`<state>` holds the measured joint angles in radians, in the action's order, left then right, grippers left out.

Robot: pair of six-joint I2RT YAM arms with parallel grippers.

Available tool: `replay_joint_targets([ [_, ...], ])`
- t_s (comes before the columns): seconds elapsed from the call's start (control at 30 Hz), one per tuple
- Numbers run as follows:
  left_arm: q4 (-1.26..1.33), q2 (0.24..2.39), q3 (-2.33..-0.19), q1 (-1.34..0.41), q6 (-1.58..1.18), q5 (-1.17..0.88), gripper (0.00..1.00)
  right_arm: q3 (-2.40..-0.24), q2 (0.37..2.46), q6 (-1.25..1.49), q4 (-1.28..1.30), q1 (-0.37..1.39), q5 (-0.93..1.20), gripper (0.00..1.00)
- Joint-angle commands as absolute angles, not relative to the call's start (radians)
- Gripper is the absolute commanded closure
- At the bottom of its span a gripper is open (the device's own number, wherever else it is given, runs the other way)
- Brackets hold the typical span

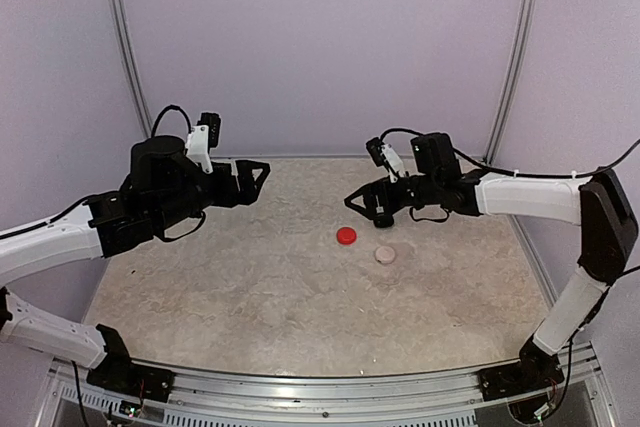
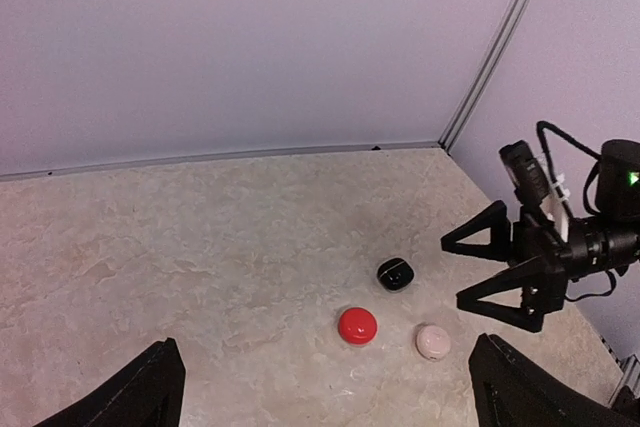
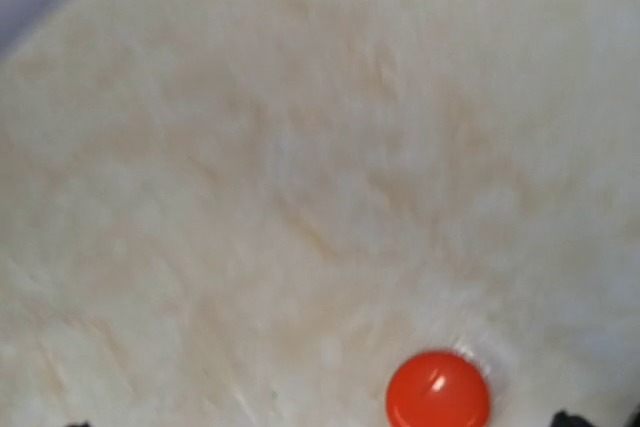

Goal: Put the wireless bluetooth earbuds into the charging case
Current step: Reset both arms

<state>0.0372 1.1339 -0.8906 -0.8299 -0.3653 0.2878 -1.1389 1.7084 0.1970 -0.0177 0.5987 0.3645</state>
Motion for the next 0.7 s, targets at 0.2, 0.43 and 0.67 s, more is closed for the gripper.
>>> replay_joint_targets([
  [0.2,-0.143,1.234,-0.989,-0.679,-0.472,0.15,0.01,-1.005,1.321,0.172,-0.006,0.583,0.137,0.01],
  [0.43,-0.147,1.217,-0.912,-0.655,-0.53,0.205,0.01,-0.797,1.059,0.221,-0.033,0.576,0.009,0.01],
  [0.67,-0.02,1.157,-0.713,-0.655,-0.611,0.223,0.01,-0.595,0.901,0.294,-0.044,0.577,-0.077,0.01],
])
